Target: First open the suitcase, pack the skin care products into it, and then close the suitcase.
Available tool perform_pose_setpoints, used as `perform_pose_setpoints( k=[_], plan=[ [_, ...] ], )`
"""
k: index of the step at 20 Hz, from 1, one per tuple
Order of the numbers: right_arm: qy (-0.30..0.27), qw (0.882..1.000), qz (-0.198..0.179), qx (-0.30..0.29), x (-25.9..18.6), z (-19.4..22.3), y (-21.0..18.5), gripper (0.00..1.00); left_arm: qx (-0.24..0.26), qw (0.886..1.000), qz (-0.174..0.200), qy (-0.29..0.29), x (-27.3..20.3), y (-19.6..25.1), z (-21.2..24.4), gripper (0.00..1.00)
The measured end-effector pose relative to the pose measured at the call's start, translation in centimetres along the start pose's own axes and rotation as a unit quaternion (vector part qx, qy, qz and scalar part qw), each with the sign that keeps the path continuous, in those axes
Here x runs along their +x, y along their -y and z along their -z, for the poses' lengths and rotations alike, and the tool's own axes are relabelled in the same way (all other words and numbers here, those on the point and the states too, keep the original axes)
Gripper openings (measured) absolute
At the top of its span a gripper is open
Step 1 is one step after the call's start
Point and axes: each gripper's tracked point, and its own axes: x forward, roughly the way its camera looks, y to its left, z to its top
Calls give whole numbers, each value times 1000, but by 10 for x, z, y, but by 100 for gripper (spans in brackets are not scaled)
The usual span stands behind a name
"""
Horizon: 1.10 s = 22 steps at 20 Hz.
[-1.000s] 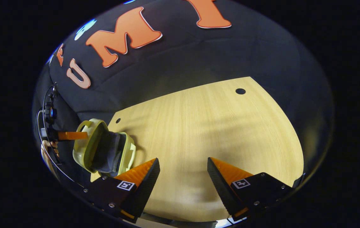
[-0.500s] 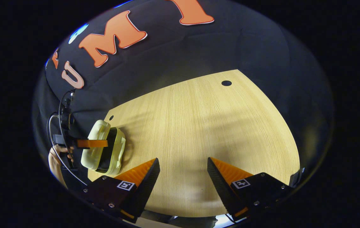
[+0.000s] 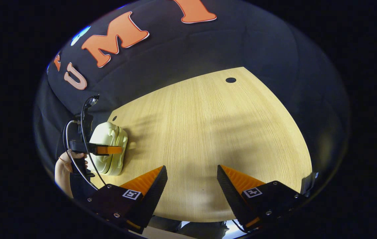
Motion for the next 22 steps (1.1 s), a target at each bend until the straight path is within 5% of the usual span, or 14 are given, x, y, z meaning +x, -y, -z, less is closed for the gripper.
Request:
perform_pose_setpoints(
  k=[2, 5, 11, 18, 22],
  plan=[
    [1, 1000, -2, -1, -3, 0, 2, 96, -16, 1000, 4, 4, -8, 3, 3, 29],
    [4, 1000, -8, -4, -6, 0, 1, 96, -30, 999, 15, 19, -13, 11, 9, 86],
    [24, 1000, -7, -16, -8, -18, -11, 96, -42, 992, 42, 112, -77, 28, -10, 95],
    [100, 993, 8, -60, -22, -65, -52, 96, -64, 943, 99, 312, -191, 44, -84, 98],
    [169, 981, 19, -92, -36, -92, -80, 96, -58, 920, 79, 380, -190, 50, -80, 98]
  ],
)
